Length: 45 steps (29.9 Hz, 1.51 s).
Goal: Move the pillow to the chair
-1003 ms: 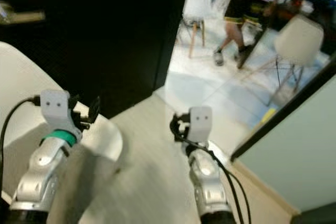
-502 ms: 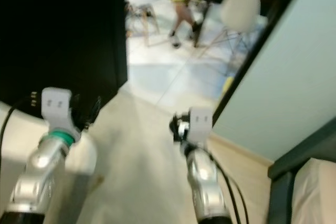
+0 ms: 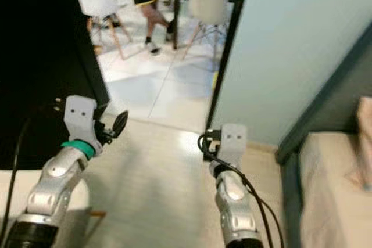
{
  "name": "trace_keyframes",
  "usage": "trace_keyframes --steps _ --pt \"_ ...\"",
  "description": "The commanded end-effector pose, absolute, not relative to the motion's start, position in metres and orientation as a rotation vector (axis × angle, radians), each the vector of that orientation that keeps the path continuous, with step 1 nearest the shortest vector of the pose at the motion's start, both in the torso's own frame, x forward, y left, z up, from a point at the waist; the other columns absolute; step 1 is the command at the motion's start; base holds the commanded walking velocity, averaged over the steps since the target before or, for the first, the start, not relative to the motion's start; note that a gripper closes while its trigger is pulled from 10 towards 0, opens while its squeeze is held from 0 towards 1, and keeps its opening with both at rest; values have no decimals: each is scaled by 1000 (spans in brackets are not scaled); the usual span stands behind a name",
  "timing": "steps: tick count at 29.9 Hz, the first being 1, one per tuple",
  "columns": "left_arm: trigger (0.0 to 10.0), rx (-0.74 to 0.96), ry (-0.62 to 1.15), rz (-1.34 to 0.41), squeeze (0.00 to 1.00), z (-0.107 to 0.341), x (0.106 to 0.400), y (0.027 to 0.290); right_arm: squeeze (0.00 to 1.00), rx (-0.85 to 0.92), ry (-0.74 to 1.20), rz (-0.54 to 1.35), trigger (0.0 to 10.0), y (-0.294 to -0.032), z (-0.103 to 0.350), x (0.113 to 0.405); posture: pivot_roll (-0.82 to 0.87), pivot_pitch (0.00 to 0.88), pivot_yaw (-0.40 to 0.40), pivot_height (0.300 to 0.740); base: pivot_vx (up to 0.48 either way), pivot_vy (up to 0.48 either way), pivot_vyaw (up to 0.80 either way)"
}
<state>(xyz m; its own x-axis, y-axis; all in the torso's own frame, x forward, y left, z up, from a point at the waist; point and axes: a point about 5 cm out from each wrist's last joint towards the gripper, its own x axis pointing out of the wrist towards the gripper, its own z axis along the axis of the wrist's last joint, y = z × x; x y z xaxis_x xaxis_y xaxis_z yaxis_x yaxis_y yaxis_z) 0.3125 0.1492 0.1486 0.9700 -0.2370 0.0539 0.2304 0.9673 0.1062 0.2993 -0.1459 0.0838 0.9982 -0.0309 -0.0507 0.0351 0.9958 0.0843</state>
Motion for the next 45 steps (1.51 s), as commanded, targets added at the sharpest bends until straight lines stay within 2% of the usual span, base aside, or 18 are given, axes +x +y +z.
trace_keyframes --steps 1,18,25,45 --pt "10000 115 -33 -231 0 142 312 154 0 92 76 -33 10000 -143 76 296 79 0 106 740 0 0 -800" --pt "10000 60 43 -207 0 134 313 157 0 84 80 -43 10000 -146 73 295 71 0 94 740 0 0 -800" --pt "10000 96 87 -130 0 129 312 165 0 76 83 -41 10000 -147 73 296 71 0 87 740 0 0 -800" --pt "10000 117 84 -124 0 121 316 168 0 65 94 -58 10000 -151 72 296 50 0 85 740 0 0 -800"
